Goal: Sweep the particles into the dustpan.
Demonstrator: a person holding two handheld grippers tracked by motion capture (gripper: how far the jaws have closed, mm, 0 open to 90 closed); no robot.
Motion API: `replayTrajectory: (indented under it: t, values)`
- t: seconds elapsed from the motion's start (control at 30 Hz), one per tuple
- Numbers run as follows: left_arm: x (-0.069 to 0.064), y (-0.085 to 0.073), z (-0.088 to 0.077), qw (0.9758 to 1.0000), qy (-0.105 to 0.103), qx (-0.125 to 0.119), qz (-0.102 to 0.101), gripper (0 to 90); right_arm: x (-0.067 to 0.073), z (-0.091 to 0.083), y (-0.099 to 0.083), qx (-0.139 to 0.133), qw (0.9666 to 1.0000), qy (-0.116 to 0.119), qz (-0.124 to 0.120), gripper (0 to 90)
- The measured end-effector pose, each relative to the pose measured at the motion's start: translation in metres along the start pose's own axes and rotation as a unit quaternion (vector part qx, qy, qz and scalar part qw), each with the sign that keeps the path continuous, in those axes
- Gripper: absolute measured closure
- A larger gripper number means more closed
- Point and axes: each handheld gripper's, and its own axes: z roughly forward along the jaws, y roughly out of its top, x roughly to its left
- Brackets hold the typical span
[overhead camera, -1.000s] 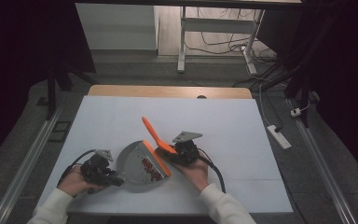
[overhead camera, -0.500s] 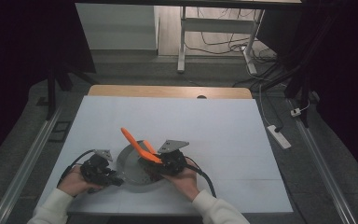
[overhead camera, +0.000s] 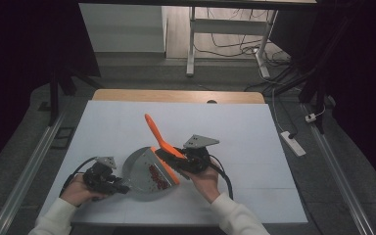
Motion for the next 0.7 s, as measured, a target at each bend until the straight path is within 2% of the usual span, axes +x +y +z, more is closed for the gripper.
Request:
replayTrajectory:
  t: [0.23,0.53,0.7]
  values:
    - [0.005,-0.004,-0.012,0.9988,0.012,-0.042,-0.022,61.4,-0.006,-0.008,0.004,-0.012,0.9999,-0.008,0.004,70.0]
    - [0.008,-0.006,-0.02,0.9934,0.042,-0.077,-0.074,61.4,-0.016,-0.02,0.004,-0.012,0.9997,-0.019,0.006,70.0]
    - [0.006,-0.005,-0.02,0.9907,0.057,-0.086,-0.089,61.4,-0.026,-0.032,-0.002,-0.002,0.9994,-0.032,0.01,70.0]
